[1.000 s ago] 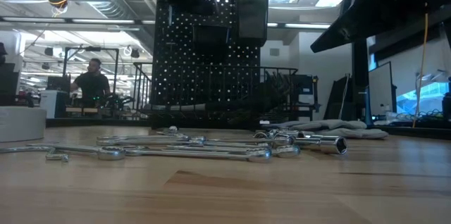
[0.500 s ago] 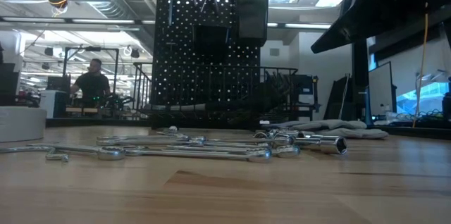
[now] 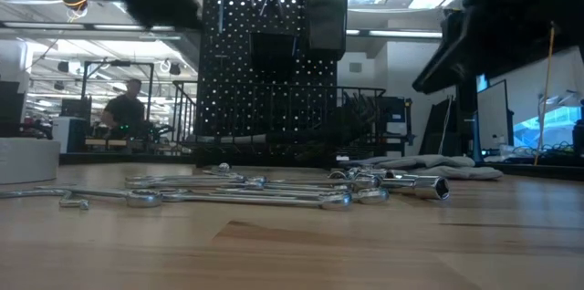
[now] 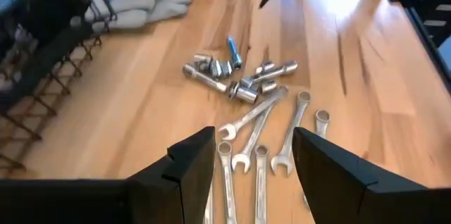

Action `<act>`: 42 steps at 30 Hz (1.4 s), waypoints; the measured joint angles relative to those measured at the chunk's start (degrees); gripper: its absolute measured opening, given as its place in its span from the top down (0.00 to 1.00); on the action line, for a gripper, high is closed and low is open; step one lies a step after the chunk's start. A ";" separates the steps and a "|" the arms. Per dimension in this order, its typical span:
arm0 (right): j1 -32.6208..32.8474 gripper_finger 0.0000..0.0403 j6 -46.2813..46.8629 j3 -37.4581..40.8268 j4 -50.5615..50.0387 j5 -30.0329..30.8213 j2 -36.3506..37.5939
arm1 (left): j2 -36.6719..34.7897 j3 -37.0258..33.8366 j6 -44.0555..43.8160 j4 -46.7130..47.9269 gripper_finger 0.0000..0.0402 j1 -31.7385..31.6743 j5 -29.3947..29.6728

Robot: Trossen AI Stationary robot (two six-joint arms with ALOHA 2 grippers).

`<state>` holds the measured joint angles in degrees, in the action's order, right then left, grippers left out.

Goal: Hang tools onto peg board
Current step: Put the extension bar into the left black bin on the peg board

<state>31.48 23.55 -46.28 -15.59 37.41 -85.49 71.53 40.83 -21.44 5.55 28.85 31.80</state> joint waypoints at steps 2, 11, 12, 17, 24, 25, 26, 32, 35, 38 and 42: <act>-1.07 0.59 -0.41 0.00 -0.60 -3.04 0.00 | 0.61 -3.83 -2.03 -5.72 0.55 0.72 1.79; -9.35 0.59 -5.82 5.62 8.10 -17.41 0.00 | 3.65 -13.30 -4.07 -19.89 0.55 0.42 4.05; -10.27 0.59 -5.95 6.98 9.54 -18.45 0.00 | 3.65 -13.30 -3.81 -19.90 0.55 0.21 4.05; -12.94 0.59 -6.01 13.18 18.03 -21.55 0.00 | 3.65 -13.30 -2.73 -19.86 0.55 -0.51 4.08; -12.76 0.59 -8.29 17.80 27.44 -22.40 0.00 | 3.65 -13.30 -2.41 -19.72 0.55 -0.51 4.08; -12.76 0.59 -8.46 18.19 28.07 -22.08 0.00 | 3.65 -13.30 -2.42 -19.70 0.55 -0.51 4.07; -12.76 0.59 -8.67 18.48 28.76 -21.64 0.00 | 3.65 -13.30 -2.46 -19.72 0.55 -0.51 4.08; -12.87 0.59 -9.33 18.76 32.49 -20.74 -4.02 | 3.65 -13.30 -1.90 -19.71 0.55 -0.51 4.04; -12.87 0.59 -9.93 18.75 34.33 -21.17 -7.23 | 3.65 -13.30 -1.87 -19.71 0.55 -0.51 4.05; -13.16 0.59 -10.27 18.53 36.06 -21.33 -9.26 | 3.65 -13.30 -1.87 -19.70 0.55 -0.51 4.05; -14.56 0.62 -10.29 18.53 37.00 -24.45 -10.07 | 3.65 -13.30 -1.85 -19.68 0.55 -0.51 4.05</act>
<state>16.92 13.26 -27.75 21.41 12.96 -95.57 75.18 27.53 -23.29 -14.13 28.34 35.86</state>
